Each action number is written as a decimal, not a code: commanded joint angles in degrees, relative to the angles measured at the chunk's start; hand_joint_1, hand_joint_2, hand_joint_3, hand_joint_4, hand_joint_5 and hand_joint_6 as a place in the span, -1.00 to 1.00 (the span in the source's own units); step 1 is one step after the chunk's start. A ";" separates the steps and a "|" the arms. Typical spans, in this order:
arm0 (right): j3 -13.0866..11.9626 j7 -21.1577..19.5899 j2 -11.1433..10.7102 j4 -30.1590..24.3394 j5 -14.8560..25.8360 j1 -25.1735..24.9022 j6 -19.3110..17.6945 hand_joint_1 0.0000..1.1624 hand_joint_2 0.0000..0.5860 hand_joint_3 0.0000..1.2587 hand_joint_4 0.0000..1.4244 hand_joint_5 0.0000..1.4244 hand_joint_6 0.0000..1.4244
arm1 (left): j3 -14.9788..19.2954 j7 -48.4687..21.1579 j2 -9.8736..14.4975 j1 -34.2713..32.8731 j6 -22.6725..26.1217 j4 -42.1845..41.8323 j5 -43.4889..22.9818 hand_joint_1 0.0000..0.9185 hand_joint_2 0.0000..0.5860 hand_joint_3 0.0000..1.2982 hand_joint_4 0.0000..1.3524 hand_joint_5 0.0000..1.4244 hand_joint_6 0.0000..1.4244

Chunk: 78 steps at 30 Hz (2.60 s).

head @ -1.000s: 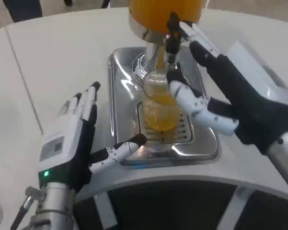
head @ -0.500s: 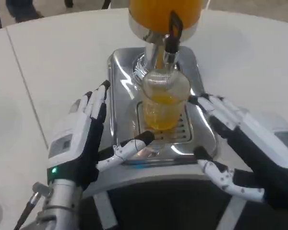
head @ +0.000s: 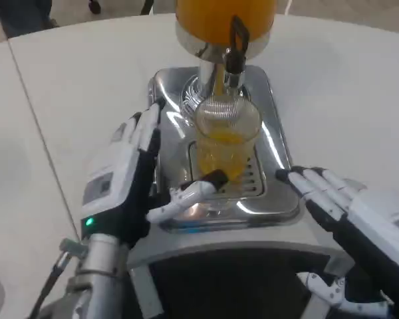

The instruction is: Grasp the cup under the faucet to collect the drink, then remove the cup.

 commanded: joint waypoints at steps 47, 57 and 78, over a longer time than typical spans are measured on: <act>2.84 11.44 11.19 -14.67 -8.83 8.00 8.30 -0.33 0.69 -0.99 -1.00 -1.00 -0.89 | -5.39 11.61 -9.87 -18.49 -6.29 29.40 -3.60 -0.38 -0.85 -1.00 -1.00 -0.81 -0.76; 1.05 13.37 12.79 -18.21 -10.58 10.47 9.76 -0.36 0.69 -0.98 -1.00 -1.00 -0.87 | -7.48 15.76 -14.11 -19.67 -3.48 32.44 -2.69 -0.06 -0.81 -0.71 -0.50 0.05 0.46; 4.10 17.53 21.99 -18.62 -16.71 12.44 5.22 -0.46 0.74 -0.97 -1.00 -1.00 -0.89 | -7.95 32.03 -17.81 -20.81 -7.58 38.44 -3.52 0.39 -0.84 0.60 0.70 0.97 1.00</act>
